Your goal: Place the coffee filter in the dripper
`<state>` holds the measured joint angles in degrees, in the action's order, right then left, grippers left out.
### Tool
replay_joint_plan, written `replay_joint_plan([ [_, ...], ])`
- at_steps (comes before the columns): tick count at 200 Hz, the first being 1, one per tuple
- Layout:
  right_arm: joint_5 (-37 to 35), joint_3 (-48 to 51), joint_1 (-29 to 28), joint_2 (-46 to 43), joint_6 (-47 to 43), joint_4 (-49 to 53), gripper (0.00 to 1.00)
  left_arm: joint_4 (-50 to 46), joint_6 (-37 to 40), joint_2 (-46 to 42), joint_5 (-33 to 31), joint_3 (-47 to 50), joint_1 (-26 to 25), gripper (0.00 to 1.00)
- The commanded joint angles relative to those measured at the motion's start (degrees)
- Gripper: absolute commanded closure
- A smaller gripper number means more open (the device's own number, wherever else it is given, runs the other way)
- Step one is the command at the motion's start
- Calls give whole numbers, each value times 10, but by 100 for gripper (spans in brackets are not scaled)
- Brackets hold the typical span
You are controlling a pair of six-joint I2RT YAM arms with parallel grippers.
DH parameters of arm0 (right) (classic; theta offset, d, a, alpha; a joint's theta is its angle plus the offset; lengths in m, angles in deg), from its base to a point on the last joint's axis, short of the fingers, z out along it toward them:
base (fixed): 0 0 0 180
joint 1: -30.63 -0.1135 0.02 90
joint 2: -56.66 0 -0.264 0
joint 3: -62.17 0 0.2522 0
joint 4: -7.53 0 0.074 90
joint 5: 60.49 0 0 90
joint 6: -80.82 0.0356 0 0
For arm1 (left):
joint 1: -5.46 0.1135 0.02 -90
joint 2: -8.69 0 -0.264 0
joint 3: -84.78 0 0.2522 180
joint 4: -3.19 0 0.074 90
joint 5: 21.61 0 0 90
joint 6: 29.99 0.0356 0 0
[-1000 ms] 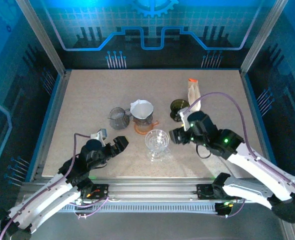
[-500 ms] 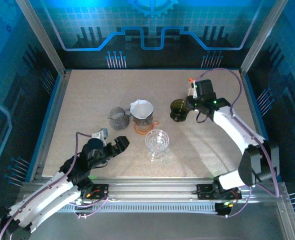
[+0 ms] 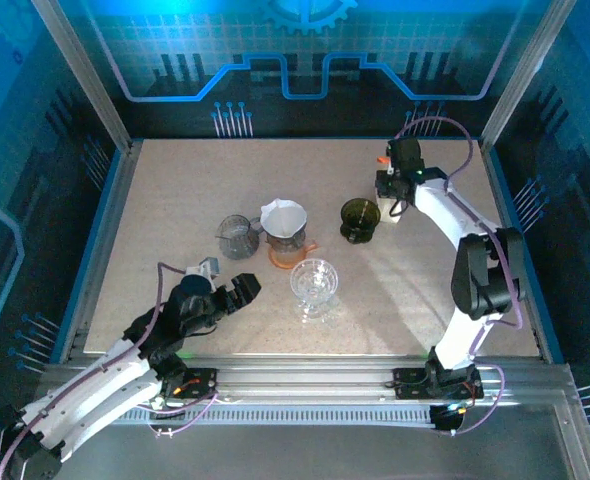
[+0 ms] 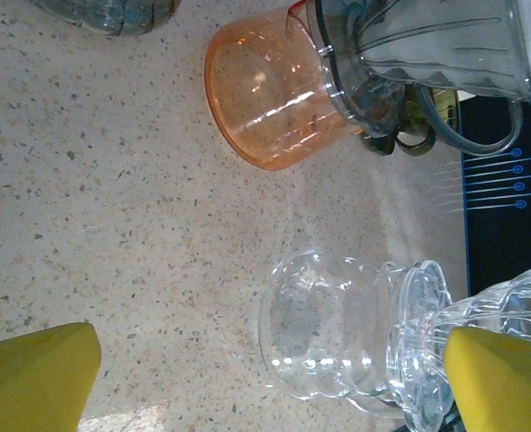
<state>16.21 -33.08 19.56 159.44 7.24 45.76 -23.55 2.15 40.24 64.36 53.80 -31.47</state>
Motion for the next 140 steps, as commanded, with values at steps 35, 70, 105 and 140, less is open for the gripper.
replay_joint_plan([
  [35,-13,-38,7,38,12,-26,79,15,23,12,5,-19,-2,1],
  [70,-32,-80,8,68,6,1,81,16,27,19,3,-19,-2,1],
  [105,-53,-85,8,74,27,-2,82,21,27,23,2,-17,-2,1],
  [140,-72,-80,7,77,65,-18,81,28,28,35,3,-19,-1,1],
])
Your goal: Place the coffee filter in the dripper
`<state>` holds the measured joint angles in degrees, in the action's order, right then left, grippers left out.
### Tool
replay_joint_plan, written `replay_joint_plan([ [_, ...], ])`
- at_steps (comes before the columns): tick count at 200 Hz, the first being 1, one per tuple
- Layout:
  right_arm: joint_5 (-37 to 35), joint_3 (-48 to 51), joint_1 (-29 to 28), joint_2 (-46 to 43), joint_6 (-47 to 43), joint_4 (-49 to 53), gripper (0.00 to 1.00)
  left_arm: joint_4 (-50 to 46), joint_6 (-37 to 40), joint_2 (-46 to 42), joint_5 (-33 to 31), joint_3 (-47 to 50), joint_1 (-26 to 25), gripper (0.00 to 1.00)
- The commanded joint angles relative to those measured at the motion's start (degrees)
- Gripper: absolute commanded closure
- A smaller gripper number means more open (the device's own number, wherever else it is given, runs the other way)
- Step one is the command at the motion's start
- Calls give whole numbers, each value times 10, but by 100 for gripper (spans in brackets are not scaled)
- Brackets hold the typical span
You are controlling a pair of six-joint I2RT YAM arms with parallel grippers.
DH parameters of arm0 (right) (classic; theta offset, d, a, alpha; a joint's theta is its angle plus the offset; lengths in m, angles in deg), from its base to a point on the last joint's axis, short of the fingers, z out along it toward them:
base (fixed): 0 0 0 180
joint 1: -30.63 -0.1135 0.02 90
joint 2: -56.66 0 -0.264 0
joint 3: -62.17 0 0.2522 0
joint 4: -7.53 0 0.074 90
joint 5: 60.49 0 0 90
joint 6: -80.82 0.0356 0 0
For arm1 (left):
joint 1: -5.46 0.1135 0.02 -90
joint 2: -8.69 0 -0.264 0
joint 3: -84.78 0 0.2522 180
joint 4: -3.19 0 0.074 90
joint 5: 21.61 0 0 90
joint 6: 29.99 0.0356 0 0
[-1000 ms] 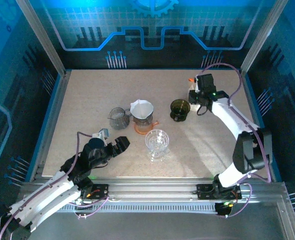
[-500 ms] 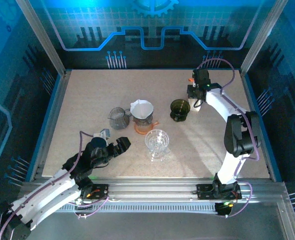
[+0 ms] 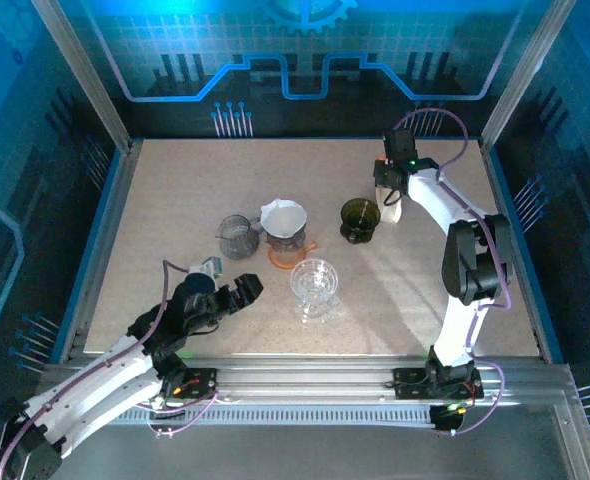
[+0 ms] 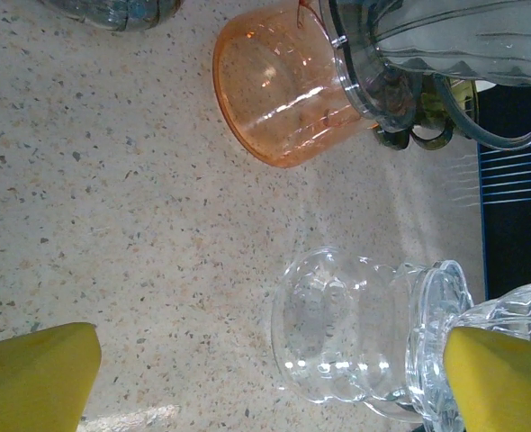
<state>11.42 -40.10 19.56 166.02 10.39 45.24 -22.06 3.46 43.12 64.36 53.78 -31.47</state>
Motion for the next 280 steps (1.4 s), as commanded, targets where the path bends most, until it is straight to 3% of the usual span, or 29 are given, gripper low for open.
replay_joint_plan([
  [1,-24,-10,7,12,34,-12,81,13,15,6,4,-18,-1,1],
  [135,-50,-39,6,60,66,12,84,16,17,16,5,-19,2,1],
  [211,-65,-22,1,31,49,-3,100,21,17,21,7,-18,5,1],
  [280,-56,26,0,-10,40,-28,98,27,15,21,12,-13,8,1],
])
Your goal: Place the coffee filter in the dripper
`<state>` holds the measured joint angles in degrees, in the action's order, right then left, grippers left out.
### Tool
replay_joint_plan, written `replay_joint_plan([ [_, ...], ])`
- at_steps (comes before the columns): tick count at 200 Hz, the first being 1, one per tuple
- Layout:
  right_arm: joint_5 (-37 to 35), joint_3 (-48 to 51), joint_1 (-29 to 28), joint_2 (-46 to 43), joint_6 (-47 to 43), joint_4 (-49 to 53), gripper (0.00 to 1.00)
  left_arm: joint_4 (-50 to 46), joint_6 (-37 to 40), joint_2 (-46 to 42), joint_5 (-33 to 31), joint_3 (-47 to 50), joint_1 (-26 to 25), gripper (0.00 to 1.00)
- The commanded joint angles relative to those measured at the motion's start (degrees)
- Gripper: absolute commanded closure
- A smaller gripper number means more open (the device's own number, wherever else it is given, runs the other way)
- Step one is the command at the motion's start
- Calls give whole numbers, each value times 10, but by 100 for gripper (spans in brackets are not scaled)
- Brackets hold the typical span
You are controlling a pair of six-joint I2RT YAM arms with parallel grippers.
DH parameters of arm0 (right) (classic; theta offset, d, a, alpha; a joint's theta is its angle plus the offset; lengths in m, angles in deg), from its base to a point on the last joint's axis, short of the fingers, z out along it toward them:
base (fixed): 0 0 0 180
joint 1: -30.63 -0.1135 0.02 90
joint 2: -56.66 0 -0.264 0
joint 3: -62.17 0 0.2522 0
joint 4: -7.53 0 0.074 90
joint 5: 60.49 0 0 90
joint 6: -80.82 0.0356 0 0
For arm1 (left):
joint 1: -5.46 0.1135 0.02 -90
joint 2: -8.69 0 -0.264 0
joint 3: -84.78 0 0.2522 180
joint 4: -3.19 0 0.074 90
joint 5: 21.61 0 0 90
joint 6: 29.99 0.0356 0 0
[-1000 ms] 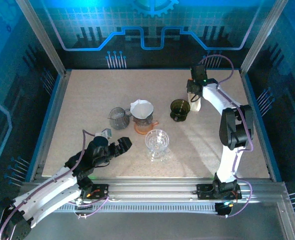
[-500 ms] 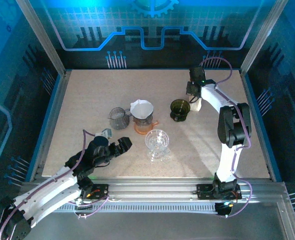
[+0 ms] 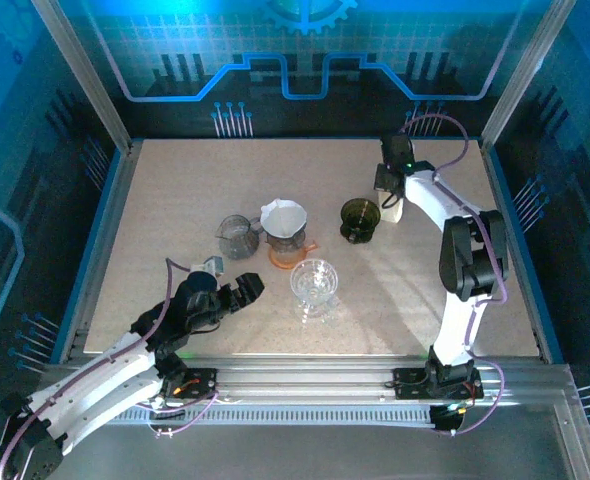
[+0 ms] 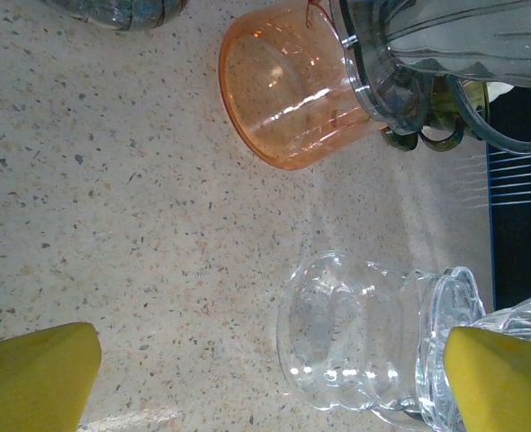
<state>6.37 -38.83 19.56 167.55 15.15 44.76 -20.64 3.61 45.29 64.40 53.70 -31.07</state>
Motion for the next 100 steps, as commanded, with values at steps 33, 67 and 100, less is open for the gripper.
replay_joint_plan([
  [33,1,20,0,-21,1,-23,73,14,13,0,16,-10,4,1],
  [67,-1,20,0,-22,9,-25,72,11,12,-3,16,-9,5,1],
  [100,-13,9,1,-18,10,-12,77,13,13,-2,14,-9,6,1],
])
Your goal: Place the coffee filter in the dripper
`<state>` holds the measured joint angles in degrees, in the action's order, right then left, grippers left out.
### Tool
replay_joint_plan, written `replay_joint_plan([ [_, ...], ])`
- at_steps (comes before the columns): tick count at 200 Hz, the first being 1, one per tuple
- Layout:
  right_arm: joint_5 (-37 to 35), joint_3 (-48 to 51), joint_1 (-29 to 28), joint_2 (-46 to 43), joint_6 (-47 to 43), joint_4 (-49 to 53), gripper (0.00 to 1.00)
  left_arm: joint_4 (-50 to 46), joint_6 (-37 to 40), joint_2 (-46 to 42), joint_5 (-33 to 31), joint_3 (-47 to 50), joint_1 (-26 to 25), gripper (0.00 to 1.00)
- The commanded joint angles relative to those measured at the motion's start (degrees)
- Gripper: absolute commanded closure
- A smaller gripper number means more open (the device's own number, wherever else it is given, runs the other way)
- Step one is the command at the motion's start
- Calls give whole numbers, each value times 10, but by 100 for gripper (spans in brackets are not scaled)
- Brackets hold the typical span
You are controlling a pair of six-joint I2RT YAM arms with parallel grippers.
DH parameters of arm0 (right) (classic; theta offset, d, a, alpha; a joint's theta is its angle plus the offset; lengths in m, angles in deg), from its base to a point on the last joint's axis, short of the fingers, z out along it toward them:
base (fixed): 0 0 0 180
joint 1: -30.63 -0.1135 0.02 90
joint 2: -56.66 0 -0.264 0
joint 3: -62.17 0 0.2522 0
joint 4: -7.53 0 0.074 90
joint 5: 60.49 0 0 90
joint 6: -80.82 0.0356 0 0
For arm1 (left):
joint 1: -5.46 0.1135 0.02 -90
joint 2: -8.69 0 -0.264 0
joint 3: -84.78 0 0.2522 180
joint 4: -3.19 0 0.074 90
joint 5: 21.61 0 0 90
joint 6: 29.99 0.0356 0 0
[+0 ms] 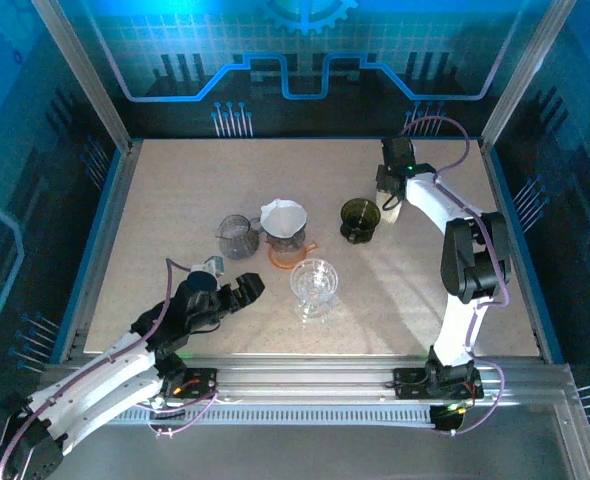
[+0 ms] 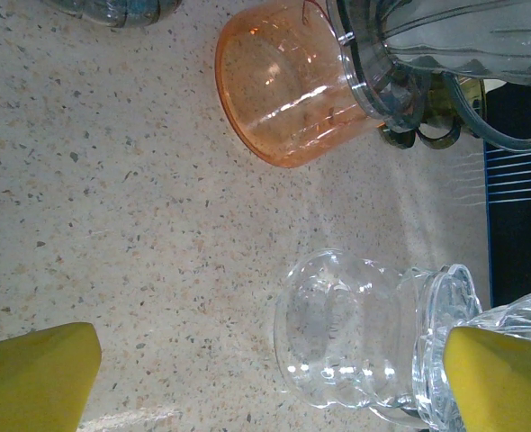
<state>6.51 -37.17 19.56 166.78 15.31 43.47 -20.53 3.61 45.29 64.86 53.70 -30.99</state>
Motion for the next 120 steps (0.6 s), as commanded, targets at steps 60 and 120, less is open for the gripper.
replay_joint_plan([
  [60,-11,-3,-4,-21,-8,-8,77,14,12,1,14,-12,9,1],
  [120,-18,9,-11,-58,-15,-10,76,15,11,3,15,-11,12,1],
])
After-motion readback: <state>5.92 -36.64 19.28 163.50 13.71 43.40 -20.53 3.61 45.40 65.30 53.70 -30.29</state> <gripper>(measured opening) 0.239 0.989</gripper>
